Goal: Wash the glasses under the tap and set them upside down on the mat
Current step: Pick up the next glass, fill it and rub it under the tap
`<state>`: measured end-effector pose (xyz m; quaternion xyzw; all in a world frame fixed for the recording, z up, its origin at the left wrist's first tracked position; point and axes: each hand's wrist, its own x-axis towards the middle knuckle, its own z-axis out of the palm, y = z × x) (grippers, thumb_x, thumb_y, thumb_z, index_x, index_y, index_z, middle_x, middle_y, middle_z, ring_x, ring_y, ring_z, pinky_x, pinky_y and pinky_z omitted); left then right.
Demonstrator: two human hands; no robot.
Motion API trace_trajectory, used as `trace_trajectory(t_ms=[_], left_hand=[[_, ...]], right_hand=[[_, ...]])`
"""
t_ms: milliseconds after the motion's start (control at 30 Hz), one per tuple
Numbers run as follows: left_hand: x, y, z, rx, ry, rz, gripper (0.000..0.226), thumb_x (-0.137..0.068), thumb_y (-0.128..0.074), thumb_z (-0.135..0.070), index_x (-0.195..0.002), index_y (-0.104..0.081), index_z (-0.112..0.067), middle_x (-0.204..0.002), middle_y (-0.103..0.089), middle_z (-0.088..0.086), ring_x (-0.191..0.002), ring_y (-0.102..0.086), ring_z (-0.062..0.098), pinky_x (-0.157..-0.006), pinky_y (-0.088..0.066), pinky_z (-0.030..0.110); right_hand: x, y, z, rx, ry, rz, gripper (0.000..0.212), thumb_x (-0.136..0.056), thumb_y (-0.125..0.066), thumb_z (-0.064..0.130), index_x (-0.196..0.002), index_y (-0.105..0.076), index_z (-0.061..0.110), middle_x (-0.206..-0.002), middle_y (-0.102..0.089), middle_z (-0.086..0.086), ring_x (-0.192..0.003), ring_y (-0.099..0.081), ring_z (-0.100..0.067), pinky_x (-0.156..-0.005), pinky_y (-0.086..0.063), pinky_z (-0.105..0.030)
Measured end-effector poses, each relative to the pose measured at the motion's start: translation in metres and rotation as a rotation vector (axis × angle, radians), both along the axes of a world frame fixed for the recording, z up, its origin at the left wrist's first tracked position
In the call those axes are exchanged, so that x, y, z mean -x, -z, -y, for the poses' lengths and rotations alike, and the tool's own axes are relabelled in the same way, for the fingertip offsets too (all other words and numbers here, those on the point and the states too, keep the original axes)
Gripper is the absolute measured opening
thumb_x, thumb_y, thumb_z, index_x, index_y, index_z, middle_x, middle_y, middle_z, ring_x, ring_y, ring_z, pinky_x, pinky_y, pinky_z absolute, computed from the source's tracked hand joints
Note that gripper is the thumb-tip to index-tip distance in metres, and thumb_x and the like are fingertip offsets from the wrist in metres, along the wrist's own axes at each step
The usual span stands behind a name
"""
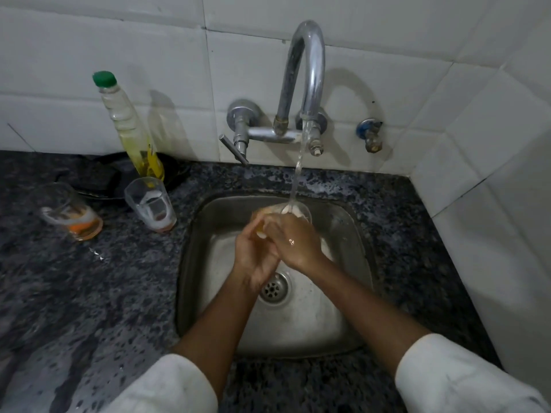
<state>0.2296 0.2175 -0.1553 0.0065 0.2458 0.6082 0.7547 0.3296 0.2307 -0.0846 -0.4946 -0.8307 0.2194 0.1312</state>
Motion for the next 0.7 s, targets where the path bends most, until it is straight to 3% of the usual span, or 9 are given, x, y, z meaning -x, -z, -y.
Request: trace_trajectory(t_ms=[67,133,167,233,300,367,500,633,700], left_hand=[[0.005,-0.007,-0.004,-0.02,-0.017,-0.118,0.024,-0.09,-0.064,-0.023,-0.098,-0.071,-0.002,-0.102,-0.066,0.019,-0.1,-0.065,0.03,-0.106,-0.047,0.042],[0.005,-0.015,-0.007,0.098,-0.004,-0.251,0.031,-0.092,-0.061,-0.027,-0.093,-0.075,0.001,-0.091,-0.072,0.018,-0.083,-0.071,0.028,-0.083,-0.058,0.037],[0.003,-0.016,-0.008,0.156,-0.03,-0.274,0.04,-0.087,-0.069,-0.031,-0.106,-0.07,0.004,-0.097,-0.071,0.02,-0.087,-0.071,0.03,-0.082,-0.058,0.039],[-0.005,-0.014,-0.011,0.252,-0.174,-0.358,0.07,-0.071,-0.086,-0.029,-0.129,-0.058,-0.003,-0.112,-0.069,0.019,-0.094,-0.07,0.033,-0.079,-0.06,0.042],[-0.012,-0.018,-0.01,0.266,-0.324,-0.602,0.071,-0.065,-0.09,-0.019,-0.128,-0.057,-0.02,-0.116,-0.07,0.012,-0.096,-0.071,0.026,-0.08,-0.061,0.042],[-0.011,-0.02,-0.01,0.127,-0.37,-0.973,0.066,-0.063,-0.089,-0.021,-0.12,-0.058,-0.032,-0.114,-0.069,0.0,-0.1,-0.069,0.017,-0.086,-0.06,0.042],[-0.007,-0.032,0.003,-0.205,-0.339,-1.29,0.064,-0.061,-0.09,-0.015,-0.118,-0.063,-0.02,-0.109,-0.07,-0.008,-0.101,-0.066,0.002,-0.089,-0.056,0.027],[-0.018,-0.04,0.012,-0.367,-0.367,-1.486,0.068,-0.051,-0.088,0.003,-0.108,-0.064,-0.024,-0.098,-0.068,-0.016,-0.093,-0.063,-0.013,-0.083,-0.051,0.01],[-0.011,-0.039,0.009,-0.395,-0.37,-1.437,0.07,-0.052,-0.09,0.002,-0.112,-0.064,-0.022,-0.102,-0.069,-0.013,-0.096,-0.065,-0.009,-0.086,-0.052,0.014]], right_hand=[[-0.009,0.009,0.002,-0.027,-0.148,0.158,0.028,-0.095,-0.037,0.045,-0.101,-0.057,0.027,-0.095,-0.064,-0.002,-0.09,-0.062,-0.024,-0.07,-0.05,-0.038],[-0.019,0.014,-0.002,0.103,-0.106,0.148,0.021,-0.092,-0.044,0.044,-0.084,-0.054,0.028,-0.089,-0.061,-0.001,-0.084,-0.061,-0.023,-0.066,-0.048,-0.036],[-0.018,0.012,-0.001,0.243,0.031,-0.033,0.019,-0.09,-0.051,0.04,-0.08,-0.057,0.026,-0.086,-0.062,0.0,-0.081,-0.062,-0.021,-0.065,-0.048,-0.036],[-0.009,0.014,0.002,0.603,0.427,-0.667,0.006,-0.084,-0.061,0.018,-0.081,-0.066,0.019,-0.083,-0.067,-0.003,-0.079,-0.065,-0.02,-0.064,-0.05,-0.033],[0.002,0.024,0.01,0.915,0.705,-1.178,0.012,-0.083,-0.058,0.009,-0.087,-0.068,0.016,-0.087,-0.069,-0.006,-0.08,-0.064,-0.021,-0.062,-0.05,-0.028],[0.008,0.035,0.013,1.068,0.83,-1.422,0.02,-0.087,-0.056,0.018,-0.099,-0.072,0.015,-0.092,-0.072,-0.007,-0.082,-0.066,-0.02,-0.064,-0.051,-0.027],[0.019,0.045,0.011,1.129,0.914,-1.617,0.043,-0.089,-0.045,0.034,-0.111,-0.07,0.008,-0.107,-0.073,-0.012,-0.103,-0.066,-0.027,-0.081,-0.053,-0.035],[0.027,0.045,0.008,1.107,0.926,-1.771,0.045,-0.092,-0.04,0.038,-0.101,-0.07,0.005,-0.088,-0.075,-0.015,-0.095,-0.067,-0.03,-0.085,-0.053,-0.036],[0.027,0.043,0.005,1.079,0.959,-1.74,0.043,-0.092,-0.042,0.037,-0.104,-0.07,0.007,-0.091,-0.074,-0.014,-0.09,-0.068,-0.028,-0.079,-0.054,-0.035]])
